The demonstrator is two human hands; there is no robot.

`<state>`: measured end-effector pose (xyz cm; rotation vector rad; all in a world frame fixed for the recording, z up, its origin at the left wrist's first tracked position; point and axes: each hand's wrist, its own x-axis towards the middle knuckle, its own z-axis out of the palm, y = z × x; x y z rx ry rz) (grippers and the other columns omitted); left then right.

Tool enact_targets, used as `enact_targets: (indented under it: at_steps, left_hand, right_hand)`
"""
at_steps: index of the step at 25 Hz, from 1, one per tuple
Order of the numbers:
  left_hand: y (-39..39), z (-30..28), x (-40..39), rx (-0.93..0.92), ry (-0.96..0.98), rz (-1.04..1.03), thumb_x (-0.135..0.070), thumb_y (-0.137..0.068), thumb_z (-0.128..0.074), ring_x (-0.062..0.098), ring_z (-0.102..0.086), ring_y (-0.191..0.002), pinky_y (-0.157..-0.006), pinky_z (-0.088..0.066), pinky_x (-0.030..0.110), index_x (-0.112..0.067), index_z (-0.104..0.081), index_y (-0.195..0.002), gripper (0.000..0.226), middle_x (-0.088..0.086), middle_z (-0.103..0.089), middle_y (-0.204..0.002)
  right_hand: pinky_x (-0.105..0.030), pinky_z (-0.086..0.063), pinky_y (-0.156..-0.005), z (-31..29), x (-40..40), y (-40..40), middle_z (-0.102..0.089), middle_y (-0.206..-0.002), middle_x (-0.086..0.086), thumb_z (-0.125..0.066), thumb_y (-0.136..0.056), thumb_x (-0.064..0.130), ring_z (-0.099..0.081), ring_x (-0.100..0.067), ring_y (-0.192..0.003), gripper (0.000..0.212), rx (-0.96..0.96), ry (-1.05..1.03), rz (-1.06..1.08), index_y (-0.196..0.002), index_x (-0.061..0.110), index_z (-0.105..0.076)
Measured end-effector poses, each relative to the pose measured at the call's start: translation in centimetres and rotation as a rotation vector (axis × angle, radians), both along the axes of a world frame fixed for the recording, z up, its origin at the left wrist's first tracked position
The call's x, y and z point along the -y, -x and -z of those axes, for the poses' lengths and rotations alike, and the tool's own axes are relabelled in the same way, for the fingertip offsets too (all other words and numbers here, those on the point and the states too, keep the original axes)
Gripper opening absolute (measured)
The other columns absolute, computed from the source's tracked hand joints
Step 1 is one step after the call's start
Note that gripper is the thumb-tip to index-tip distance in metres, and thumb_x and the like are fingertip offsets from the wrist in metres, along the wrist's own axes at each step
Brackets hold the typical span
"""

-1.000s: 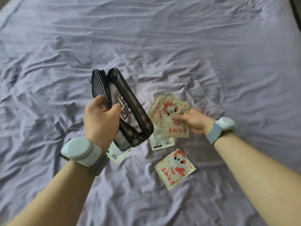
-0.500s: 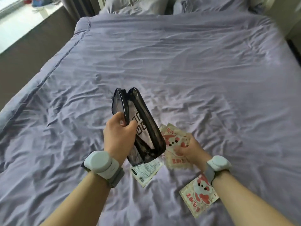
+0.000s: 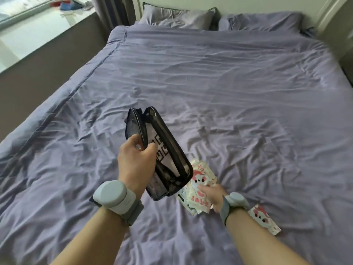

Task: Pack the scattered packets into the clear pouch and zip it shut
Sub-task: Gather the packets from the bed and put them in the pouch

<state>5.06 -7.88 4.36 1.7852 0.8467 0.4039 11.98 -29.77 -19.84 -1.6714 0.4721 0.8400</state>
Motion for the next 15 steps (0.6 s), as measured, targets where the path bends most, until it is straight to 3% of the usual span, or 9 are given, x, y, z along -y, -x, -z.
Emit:
enact_targets:
  at_steps: [3,5,8,11,13,15]
  left_hand:
    - [1.6,-0.4,-1.2,0.005,0.014,0.021,-0.017,-0.088,-0.062,0.023,-0.05,-0.054,-0.05,-0.044,0.036,-0.007,-0.066,-0.089,0.01,0.013,-0.058,-0.064]
    - [2.1,-0.6,-1.5,0.015,0.016,0.028,-0.016,-0.089,-0.063,0.022,-0.048,-0.052,-0.049,-0.044,0.036,-0.009,-0.066,-0.087,0.008,0.007,-0.057,-0.061]
    - [2.9,-0.9,-2.0,0.035,0.055,0.043,-0.018,-0.088,-0.064,0.023,-0.047,-0.052,-0.049,-0.042,0.037,-0.009,-0.066,-0.087,0.009,0.007,-0.056,-0.061]
    - [3.2,-1.2,-2.1,0.044,0.09,0.06,-0.02,-0.086,-0.062,0.024,-0.048,-0.054,-0.05,-0.041,0.037,-0.009,-0.067,-0.09,0.013,0.011,-0.058,-0.063]
    - [2.8,-1.4,-1.6,0.059,0.075,0.084,-0.019,-0.085,-0.061,0.023,-0.048,-0.055,-0.051,-0.041,0.037,-0.005,-0.065,-0.09,0.015,0.017,-0.056,-0.064]
    - [2.2,-1.3,-0.5,0.068,0.057,0.1,-0.024,-0.081,-0.061,0.023,-0.05,-0.057,-0.052,-0.042,0.039,-0.002,-0.062,-0.088,0.023,0.021,-0.056,-0.065]
  right_hand:
    - [-0.049,-0.058,-0.098,8.3,0.4,0.9,-0.075,-0.118,-0.009,-0.087,-0.046,0.048,-0.073,-0.034,-0.107,0.089,0.053,0.073,0.021,-0.124,0.009,-0.067]
    - [-0.051,-0.061,-0.092,7.7,0.4,2.0,-0.078,-0.107,-0.008,-0.087,-0.042,0.046,-0.076,-0.034,-0.097,0.088,0.034,0.065,0.091,-0.119,0.006,-0.071]
    - [-0.053,-0.064,-0.084,-0.4,-1.2,4.5,-0.081,-0.089,-0.012,-0.086,-0.06,0.033,-0.078,-0.036,-0.084,0.053,0.057,0.008,0.197,-0.104,0.005,-0.077]
    - [-0.036,-0.063,-0.064,-6.4,-1.3,4.6,-0.077,-0.078,-0.022,-0.082,-0.083,0.009,-0.075,-0.043,-0.073,0.012,0.17,-0.066,0.316,-0.093,0.004,-0.076]
    - [-0.043,-0.065,-0.072,-8.6,-0.3,3.1,-0.081,-0.092,-0.017,-0.086,-0.08,0.009,-0.078,-0.037,-0.085,0.022,0.224,-0.172,0.317,-0.1,0.007,-0.077]
    - [-0.058,-0.061,-0.087,-9.9,1.2,1.2,-0.08,-0.106,-0.016,-0.098,-0.06,0.024,-0.077,-0.038,-0.098,0.056,0.215,-0.227,0.336,-0.109,0.007,-0.077]
